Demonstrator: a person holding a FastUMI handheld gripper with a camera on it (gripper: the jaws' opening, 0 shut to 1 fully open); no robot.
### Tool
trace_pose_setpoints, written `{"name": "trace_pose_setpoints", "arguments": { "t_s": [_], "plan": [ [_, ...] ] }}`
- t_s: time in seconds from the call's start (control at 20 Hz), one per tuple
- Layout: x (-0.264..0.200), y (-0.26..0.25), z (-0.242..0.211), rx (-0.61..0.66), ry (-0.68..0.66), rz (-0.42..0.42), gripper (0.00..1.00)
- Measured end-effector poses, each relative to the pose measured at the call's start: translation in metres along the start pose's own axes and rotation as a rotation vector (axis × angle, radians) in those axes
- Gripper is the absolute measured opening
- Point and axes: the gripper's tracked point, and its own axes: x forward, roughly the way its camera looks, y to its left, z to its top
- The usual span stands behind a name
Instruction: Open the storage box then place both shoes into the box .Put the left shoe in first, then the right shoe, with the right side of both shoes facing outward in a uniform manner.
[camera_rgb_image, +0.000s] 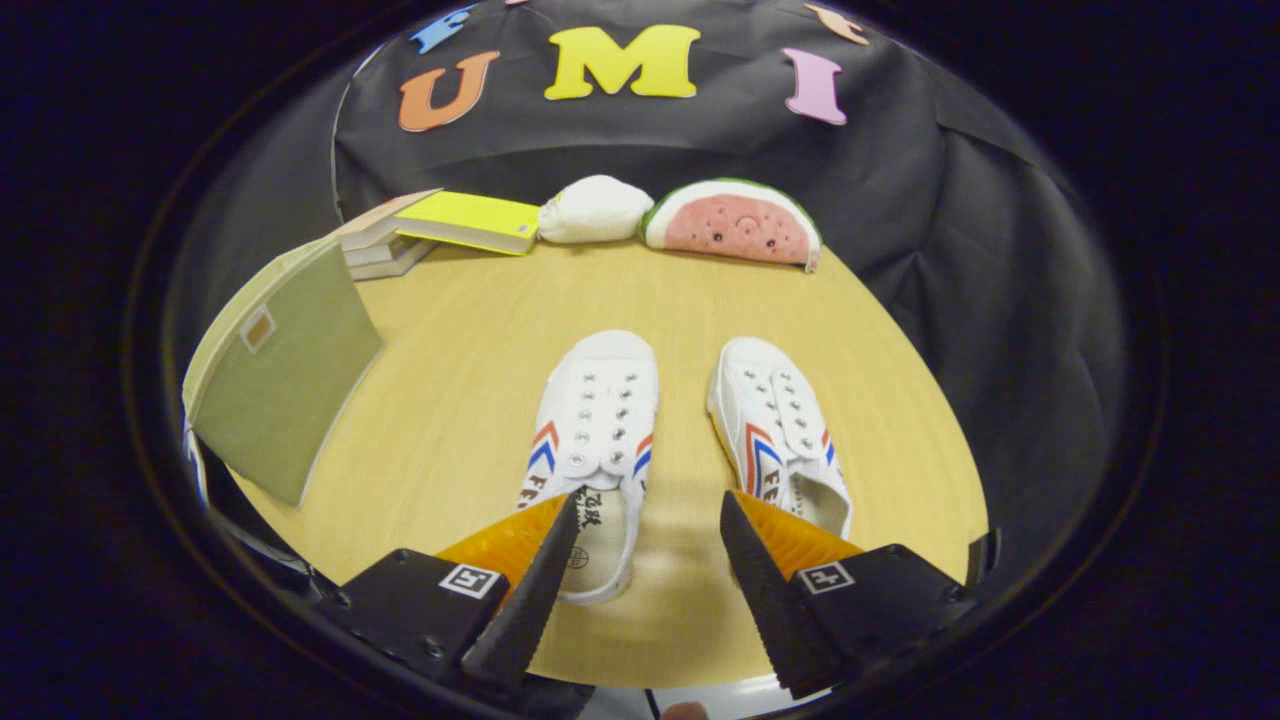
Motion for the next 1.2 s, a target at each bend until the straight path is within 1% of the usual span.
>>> {"name": "trace_pose_setpoints", "arguments": {
  "t_s": [0.15, 0.2, 0.25, 0.45, 0.6, 0.65, 0.7, 0.75, 0.9, 1.05, 1.2],
  "plan": [
    [0.025, -0.002, -0.003, 0.044, 0.03, 0.05, 0.9],
    [0.028, -0.001, -0.002, 0.057, 0.038, 0.069, 0.87],
    [0.032, 0.003, 0.001, 0.064, 0.039, 0.102, 0.82],
    [0.039, 0.01, 0.009, 0.06, 0.048, 0.183, 0.61],
    [0.041, 0.019, 0.009, 0.08, 0.051, 0.252, 0.41],
    [0.04, 0.02, 0.01, 0.089, 0.047, 0.257, 0.35],
    [0.04, 0.02, 0.009, 0.097, 0.05, 0.255, 0.22],
    [0.04, 0.02, 0.009, 0.11, 0.055, 0.255, 0.19],
    [0.038, 0.021, 0.011, 0.196, 0.077, 0.277, 0.06],
    [0.029, 0.028, 0.016, 0.268, 0.091, 0.292, 0.06],
    [0.008, 0.049, 0.027, 0.35, 0.096, 0.325, 0.06]
  ]
}}
